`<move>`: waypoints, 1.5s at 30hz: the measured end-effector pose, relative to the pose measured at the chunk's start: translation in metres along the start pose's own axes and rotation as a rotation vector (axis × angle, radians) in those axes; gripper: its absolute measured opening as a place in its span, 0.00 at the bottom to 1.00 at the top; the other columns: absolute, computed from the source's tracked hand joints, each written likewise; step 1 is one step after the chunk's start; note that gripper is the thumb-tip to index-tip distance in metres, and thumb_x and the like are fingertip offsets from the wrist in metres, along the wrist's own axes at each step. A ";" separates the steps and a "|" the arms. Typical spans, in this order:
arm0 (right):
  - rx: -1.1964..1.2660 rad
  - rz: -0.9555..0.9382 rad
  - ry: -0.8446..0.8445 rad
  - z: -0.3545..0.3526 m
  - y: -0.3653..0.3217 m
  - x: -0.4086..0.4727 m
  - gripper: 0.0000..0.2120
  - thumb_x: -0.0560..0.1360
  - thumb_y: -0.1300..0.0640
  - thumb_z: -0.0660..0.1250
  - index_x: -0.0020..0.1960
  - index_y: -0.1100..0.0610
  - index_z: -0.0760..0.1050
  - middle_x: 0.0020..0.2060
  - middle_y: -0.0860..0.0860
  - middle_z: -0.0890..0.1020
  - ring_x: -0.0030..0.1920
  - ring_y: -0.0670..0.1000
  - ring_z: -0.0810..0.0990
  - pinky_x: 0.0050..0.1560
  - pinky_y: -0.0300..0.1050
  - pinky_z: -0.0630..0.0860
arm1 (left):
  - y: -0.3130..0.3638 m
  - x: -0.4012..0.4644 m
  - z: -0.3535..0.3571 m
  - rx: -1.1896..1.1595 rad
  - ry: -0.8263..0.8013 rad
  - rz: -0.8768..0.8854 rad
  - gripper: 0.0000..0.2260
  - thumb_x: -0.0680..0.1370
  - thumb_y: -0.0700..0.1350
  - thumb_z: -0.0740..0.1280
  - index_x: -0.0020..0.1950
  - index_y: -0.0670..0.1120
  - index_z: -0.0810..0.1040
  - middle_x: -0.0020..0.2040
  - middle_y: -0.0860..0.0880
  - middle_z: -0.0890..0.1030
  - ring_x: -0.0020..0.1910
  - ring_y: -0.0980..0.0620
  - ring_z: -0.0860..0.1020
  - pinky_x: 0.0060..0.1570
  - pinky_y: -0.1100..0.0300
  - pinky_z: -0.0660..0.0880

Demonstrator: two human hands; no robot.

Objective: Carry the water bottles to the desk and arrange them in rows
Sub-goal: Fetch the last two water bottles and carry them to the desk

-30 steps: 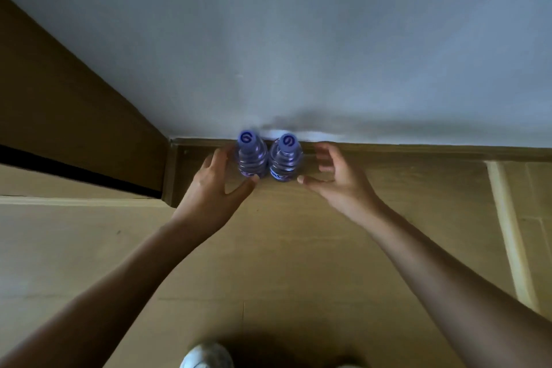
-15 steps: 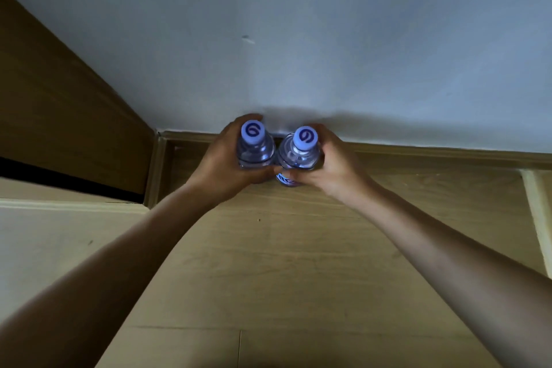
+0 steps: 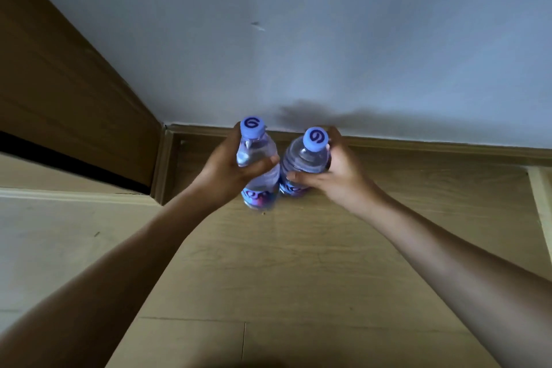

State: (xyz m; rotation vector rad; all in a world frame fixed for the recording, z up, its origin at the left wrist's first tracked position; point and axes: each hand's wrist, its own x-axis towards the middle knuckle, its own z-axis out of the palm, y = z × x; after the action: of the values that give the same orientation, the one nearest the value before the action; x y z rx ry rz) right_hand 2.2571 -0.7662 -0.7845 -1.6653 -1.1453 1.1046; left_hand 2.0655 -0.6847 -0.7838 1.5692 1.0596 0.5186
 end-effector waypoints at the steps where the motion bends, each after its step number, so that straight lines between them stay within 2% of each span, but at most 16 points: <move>1: 0.007 0.000 0.000 -0.001 -0.002 -0.005 0.29 0.65 0.67 0.80 0.56 0.51 0.68 0.49 0.45 0.81 0.51 0.44 0.81 0.56 0.44 0.77 | 0.001 -0.006 -0.001 -0.015 -0.005 -0.012 0.17 0.71 0.47 0.76 0.57 0.56 0.75 0.48 0.58 0.82 0.49 0.63 0.79 0.51 0.69 0.74; 5: 0.032 -0.003 -0.025 -0.011 -0.019 -0.026 0.27 0.63 0.60 0.83 0.55 0.49 0.72 0.47 0.44 0.84 0.51 0.43 0.83 0.52 0.38 0.78 | 0.015 -0.028 -0.004 -0.039 -0.028 -0.009 0.17 0.71 0.47 0.77 0.53 0.60 0.75 0.47 0.62 0.83 0.46 0.64 0.81 0.43 0.74 0.74; 10: 0.095 -0.033 -0.011 -0.027 -0.051 -0.050 0.24 0.60 0.47 0.81 0.54 0.49 0.78 0.48 0.41 0.85 0.48 0.38 0.83 0.45 0.27 0.74 | 0.042 -0.046 -0.005 -0.120 -0.026 -0.025 0.22 0.65 0.53 0.80 0.55 0.52 0.77 0.49 0.53 0.84 0.48 0.56 0.83 0.45 0.64 0.78; 15: 0.155 -0.096 0.002 -0.044 -0.077 -0.059 0.19 0.63 0.53 0.81 0.52 0.47 0.79 0.45 0.39 0.85 0.46 0.38 0.83 0.45 0.29 0.74 | 0.083 -0.048 -0.007 -0.187 -0.024 -0.004 0.22 0.65 0.50 0.79 0.56 0.47 0.78 0.51 0.48 0.85 0.52 0.48 0.84 0.55 0.50 0.80; 19: 0.155 -0.116 0.026 -0.057 -0.101 -0.061 0.20 0.64 0.51 0.80 0.54 0.47 0.80 0.48 0.43 0.86 0.49 0.44 0.84 0.49 0.37 0.78 | 0.119 -0.045 -0.017 -0.198 -0.037 0.035 0.18 0.67 0.48 0.79 0.54 0.49 0.79 0.51 0.49 0.86 0.50 0.51 0.84 0.51 0.58 0.81; 22: 0.134 -0.125 0.042 -0.069 -0.124 -0.066 0.20 0.66 0.52 0.81 0.55 0.49 0.80 0.48 0.44 0.86 0.51 0.47 0.84 0.52 0.43 0.81 | 0.153 -0.047 -0.024 -0.169 -0.038 0.073 0.16 0.67 0.47 0.80 0.52 0.50 0.81 0.49 0.50 0.86 0.48 0.52 0.85 0.49 0.59 0.81; 26: 0.125 -0.115 0.065 -0.088 -0.184 -0.084 0.21 0.66 0.53 0.81 0.56 0.50 0.80 0.47 0.42 0.86 0.50 0.43 0.84 0.48 0.39 0.80 | 0.225 -0.064 -0.039 -0.142 0.001 0.092 0.15 0.65 0.49 0.78 0.50 0.49 0.82 0.46 0.51 0.86 0.44 0.55 0.84 0.45 0.63 0.80; 30: 0.137 -0.096 0.056 -0.109 -0.278 -0.111 0.20 0.66 0.56 0.81 0.56 0.54 0.81 0.47 0.44 0.86 0.50 0.43 0.84 0.47 0.36 0.78 | 0.318 -0.099 -0.073 -0.136 0.017 0.056 0.15 0.65 0.52 0.80 0.49 0.52 0.83 0.45 0.52 0.86 0.44 0.55 0.84 0.45 0.62 0.80; 31: 0.131 -0.095 0.050 -0.114 -0.305 -0.118 0.20 0.66 0.56 0.81 0.56 0.55 0.81 0.47 0.44 0.86 0.49 0.43 0.84 0.47 0.36 0.78 | 0.343 -0.109 -0.084 -0.139 0.026 0.041 0.16 0.65 0.53 0.81 0.49 0.52 0.83 0.46 0.52 0.86 0.45 0.54 0.85 0.46 0.59 0.81; 33: 0.116 -0.105 0.036 -0.123 -0.360 -0.132 0.20 0.67 0.57 0.80 0.56 0.55 0.81 0.46 0.43 0.86 0.48 0.42 0.84 0.47 0.34 0.77 | 0.392 -0.131 -0.106 -0.155 0.054 0.015 0.17 0.64 0.54 0.79 0.49 0.52 0.83 0.46 0.49 0.86 0.45 0.49 0.85 0.48 0.44 0.82; 35: 0.117 -0.113 0.015 -0.130 -0.417 -0.147 0.20 0.67 0.56 0.80 0.57 0.55 0.81 0.46 0.43 0.86 0.47 0.41 0.84 0.46 0.33 0.76 | 0.441 -0.154 -0.129 -0.167 0.083 -0.013 0.17 0.63 0.55 0.79 0.49 0.53 0.83 0.45 0.46 0.86 0.43 0.45 0.83 0.42 0.30 0.78; 36: 0.117 -0.120 0.003 -0.134 -0.444 -0.153 0.20 0.67 0.56 0.80 0.57 0.55 0.81 0.46 0.43 0.86 0.47 0.41 0.83 0.46 0.32 0.76 | 0.466 -0.165 -0.140 -0.169 0.099 -0.017 0.16 0.63 0.55 0.79 0.48 0.53 0.83 0.45 0.46 0.86 0.42 0.45 0.83 0.40 0.30 0.78; 38: 0.113 -0.131 -0.032 -0.139 -0.499 -0.167 0.19 0.67 0.54 0.80 0.56 0.55 0.81 0.45 0.42 0.86 0.47 0.41 0.83 0.45 0.32 0.75 | 0.515 -0.189 -0.161 -0.173 0.140 -0.009 0.15 0.64 0.54 0.79 0.48 0.53 0.83 0.43 0.50 0.86 0.41 0.52 0.83 0.41 0.46 0.81; 40: 0.112 -0.144 -0.075 -0.143 -0.551 -0.181 0.18 0.67 0.54 0.80 0.56 0.54 0.81 0.45 0.42 0.85 0.47 0.40 0.82 0.46 0.33 0.76 | 0.561 -0.214 -0.182 -0.185 0.175 -0.002 0.14 0.64 0.53 0.79 0.48 0.53 0.83 0.43 0.52 0.86 0.41 0.56 0.83 0.43 0.59 0.79; 42: 0.118 -0.152 -0.113 -0.143 -0.601 -0.196 0.18 0.67 0.53 0.79 0.55 0.54 0.81 0.44 0.41 0.85 0.46 0.40 0.82 0.45 0.34 0.76 | 0.601 -0.242 -0.203 -0.193 0.215 -0.002 0.14 0.65 0.51 0.79 0.49 0.51 0.83 0.44 0.53 0.86 0.42 0.57 0.83 0.44 0.62 0.79; 45: 0.097 -0.179 -0.210 -0.138 -0.668 -0.218 0.17 0.68 0.53 0.79 0.55 0.54 0.81 0.44 0.42 0.85 0.45 0.40 0.82 0.45 0.32 0.75 | 0.650 -0.287 -0.231 -0.187 0.304 -0.009 0.14 0.67 0.47 0.79 0.51 0.48 0.83 0.46 0.50 0.86 0.45 0.54 0.83 0.49 0.57 0.81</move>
State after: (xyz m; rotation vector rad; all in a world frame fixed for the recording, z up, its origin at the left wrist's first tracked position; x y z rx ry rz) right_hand 2.1813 -0.8232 -0.0746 -1.3688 -1.3239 1.2195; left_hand 1.9681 -0.7879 -0.0497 1.3473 1.2072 0.8456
